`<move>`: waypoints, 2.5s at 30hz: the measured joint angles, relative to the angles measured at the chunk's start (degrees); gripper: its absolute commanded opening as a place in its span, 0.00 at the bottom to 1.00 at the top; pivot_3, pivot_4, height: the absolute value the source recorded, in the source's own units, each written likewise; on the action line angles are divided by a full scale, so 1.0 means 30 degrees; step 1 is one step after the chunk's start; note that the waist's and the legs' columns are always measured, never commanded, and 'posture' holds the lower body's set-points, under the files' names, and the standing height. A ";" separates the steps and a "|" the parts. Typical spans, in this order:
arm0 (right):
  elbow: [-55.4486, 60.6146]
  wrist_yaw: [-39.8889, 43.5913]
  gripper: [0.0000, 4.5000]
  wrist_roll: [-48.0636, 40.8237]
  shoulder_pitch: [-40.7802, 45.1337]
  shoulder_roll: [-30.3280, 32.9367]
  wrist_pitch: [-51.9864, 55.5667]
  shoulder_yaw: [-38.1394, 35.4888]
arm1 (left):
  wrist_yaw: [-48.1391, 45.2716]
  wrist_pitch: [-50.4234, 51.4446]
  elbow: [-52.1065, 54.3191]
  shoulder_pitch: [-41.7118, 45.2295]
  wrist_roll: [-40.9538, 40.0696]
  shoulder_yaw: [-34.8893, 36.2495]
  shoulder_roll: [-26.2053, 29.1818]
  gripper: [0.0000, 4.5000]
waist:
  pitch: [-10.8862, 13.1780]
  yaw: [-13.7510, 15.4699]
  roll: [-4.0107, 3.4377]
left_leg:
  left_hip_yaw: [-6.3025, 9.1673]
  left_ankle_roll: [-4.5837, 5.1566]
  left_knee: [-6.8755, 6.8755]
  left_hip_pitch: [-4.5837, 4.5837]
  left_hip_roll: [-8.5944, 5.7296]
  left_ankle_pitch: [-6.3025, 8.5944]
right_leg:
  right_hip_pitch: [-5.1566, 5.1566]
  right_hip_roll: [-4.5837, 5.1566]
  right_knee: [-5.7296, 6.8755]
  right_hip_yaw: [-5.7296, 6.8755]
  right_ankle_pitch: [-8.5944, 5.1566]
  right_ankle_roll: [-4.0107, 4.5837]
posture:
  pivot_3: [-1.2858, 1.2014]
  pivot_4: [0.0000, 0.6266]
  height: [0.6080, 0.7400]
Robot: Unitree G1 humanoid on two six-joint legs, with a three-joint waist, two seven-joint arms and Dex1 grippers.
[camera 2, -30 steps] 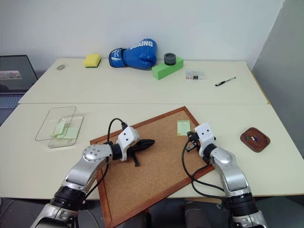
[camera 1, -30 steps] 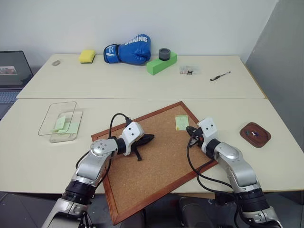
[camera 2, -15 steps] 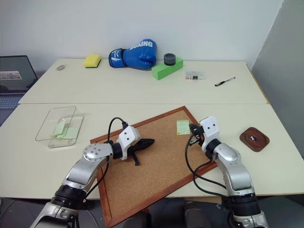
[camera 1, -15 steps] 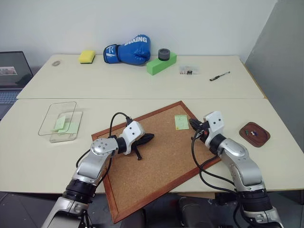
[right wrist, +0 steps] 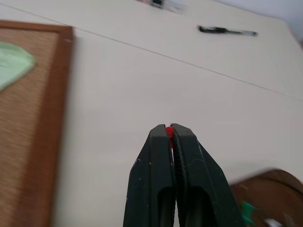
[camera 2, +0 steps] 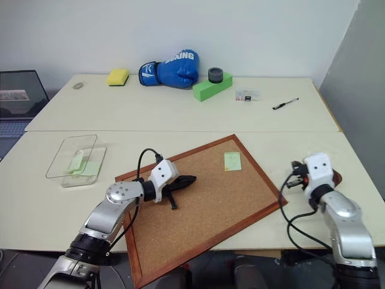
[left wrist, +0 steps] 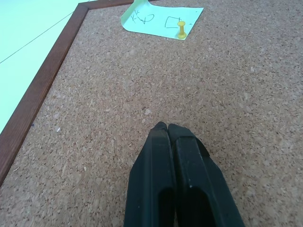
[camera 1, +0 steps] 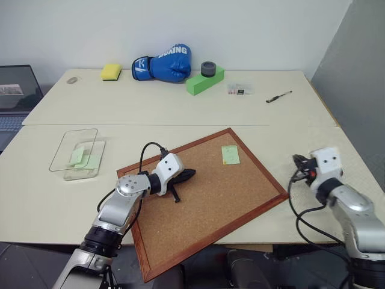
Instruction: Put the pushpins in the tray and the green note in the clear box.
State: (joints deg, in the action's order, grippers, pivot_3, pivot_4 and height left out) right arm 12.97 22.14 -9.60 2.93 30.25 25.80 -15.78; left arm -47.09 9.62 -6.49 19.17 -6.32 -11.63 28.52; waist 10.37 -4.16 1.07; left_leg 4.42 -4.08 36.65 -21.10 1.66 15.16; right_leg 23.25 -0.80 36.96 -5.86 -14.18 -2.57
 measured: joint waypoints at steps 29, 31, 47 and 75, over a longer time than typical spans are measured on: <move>-0.3322 -0.0437 0.78 0.0670 0.0722 0.1456 0.1245 -0.0714 | 0.0000 -0.0012 0.0031 0.0018 0.0004 -0.0088 0.0026 0.01 | 0.0004 -0.0027 0.0006 | -0.0010 -0.0001 -0.0004 -0.0001 -0.0003 0.0001 | 0.0001 0.0003 -0.0007 -0.0003 -0.0001 -0.0002 | 0.52 0.24 1.00; -0.3322 -0.0496 0.78 0.0574 0.0744 0.1456 0.1344 -0.0832 | 0.0000 -0.0019 0.0031 0.0016 0.0004 -0.0089 0.0026 0.01 | 0.0005 -0.0027 0.0008 | -0.0010 -0.0001 -0.0005 -0.0002 -0.0003 0.0001 | 0.0001 0.0004 -0.0008 -0.0003 -0.0001 -0.0001 | 0.52 0.24 1.00; 0.2016 0.2080 0.78 -0.2514 0.1197 0.0319 0.1563 0.1054 | 0.0006 -0.0127 -0.0158 0.0110 0.0004 -0.0087 0.0029 0.01 | 0.0023 -0.0048 0.0019 | 0.0002 -0.0004 -0.0007 -0.0002 0.0005 0.0003 | 0.0021 0.0004 -0.0021 0.0004 -0.0003 -0.0003 | 0.52 0.24 1.00; -0.6000 0.2603 0.50 0.0952 0.6337 -0.4961 -0.2289 0.8719 | -0.0394 -0.0338 -0.0281 0.0362 0.0003 -0.0090 0.0334 0.01 | 0.0046 -0.0133 0.0024 | 0.0002 0.0002 -0.0068 -0.0023 0.0004 -0.0002 | 0.0040 0.0002 -0.0001 0.0025 -0.0001 -0.0003 | 0.52 0.24 1.00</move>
State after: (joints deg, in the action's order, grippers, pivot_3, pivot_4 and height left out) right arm -5.03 29.95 -6.74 21.94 15.36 18.93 10.38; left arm -48.28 8.61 -7.33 20.26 -6.31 -11.90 29.53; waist 10.51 -4.56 1.14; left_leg 4.42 -4.08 36.44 -21.17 1.67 15.16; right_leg 23.37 -0.79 36.95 -5.79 -14.19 -2.58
